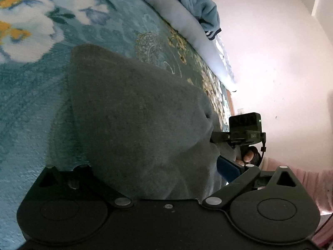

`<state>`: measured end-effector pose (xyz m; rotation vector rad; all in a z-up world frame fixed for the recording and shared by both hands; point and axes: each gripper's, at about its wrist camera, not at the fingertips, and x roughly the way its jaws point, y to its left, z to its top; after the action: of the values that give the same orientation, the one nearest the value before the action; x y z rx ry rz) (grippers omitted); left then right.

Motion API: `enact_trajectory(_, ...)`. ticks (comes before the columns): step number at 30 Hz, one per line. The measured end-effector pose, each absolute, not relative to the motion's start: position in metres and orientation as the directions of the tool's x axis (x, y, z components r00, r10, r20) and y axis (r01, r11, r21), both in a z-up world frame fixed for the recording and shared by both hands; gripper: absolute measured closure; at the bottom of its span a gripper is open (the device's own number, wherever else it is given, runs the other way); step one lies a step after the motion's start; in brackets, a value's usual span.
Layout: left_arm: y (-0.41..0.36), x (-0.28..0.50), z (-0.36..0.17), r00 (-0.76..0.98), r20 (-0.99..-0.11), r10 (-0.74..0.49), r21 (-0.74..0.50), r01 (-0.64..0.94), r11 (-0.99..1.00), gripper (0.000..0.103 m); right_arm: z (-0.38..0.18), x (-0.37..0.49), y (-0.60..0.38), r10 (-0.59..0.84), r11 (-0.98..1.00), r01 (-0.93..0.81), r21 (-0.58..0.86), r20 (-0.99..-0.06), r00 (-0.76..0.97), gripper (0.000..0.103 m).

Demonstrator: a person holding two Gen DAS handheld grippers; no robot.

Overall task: Fold clothes
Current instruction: 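Grasp the sweatshirt edge with the right gripper while the left gripper pinches the body, then lift the folded grey sweatshirt with both grippers holding its edges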

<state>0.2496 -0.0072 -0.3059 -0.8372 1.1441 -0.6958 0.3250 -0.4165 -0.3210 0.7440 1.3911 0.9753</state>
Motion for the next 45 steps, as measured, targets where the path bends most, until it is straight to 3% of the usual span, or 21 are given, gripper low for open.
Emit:
enact_trajectory(3,-0.005,0.249,-0.304,0.277,-0.507,-0.817,-0.843,0.039,0.536,0.011,-0.318,0.323,-0.416,0.883,0.452,-0.127,0.883,-0.463,-0.071,0.053)
enact_trajectory(7,0.007,0.246,-0.311,0.307,-0.532,-0.789,-0.835,-0.034,0.549,0.048,-0.315,0.321,-0.417,0.872,0.476,-0.126,0.870,-0.486,-0.059,0.052)
enact_trajectory(12,0.004,0.238,-0.305,0.348,-0.565,-0.748,-0.805,-0.034,0.593,0.049,-0.312,0.320,-0.407,0.844,0.527,-0.118,0.842,-0.534,-0.042,0.052)
enact_trajectory(22,-0.002,0.227,-0.283,0.418,-0.590,-0.691,-0.765,-0.013,0.644,0.064,-0.282,0.309,-0.393,0.757,0.652,-0.116,0.750,-0.653,0.030,0.074)
enact_trajectory(31,0.004,0.202,-0.235,0.471,-0.582,-0.663,-0.744,0.021,0.668,0.066,-0.241,0.296,-0.383,0.739,0.671,-0.164,0.723,-0.670,0.071,0.075)
enact_trajectory(45,0.052,0.126,-0.129,0.547,-0.565,-0.618,-0.737,0.002,0.676,0.066,-0.127,0.232,-0.321,0.735,0.669,-0.254,0.698,-0.672,0.089,0.075)
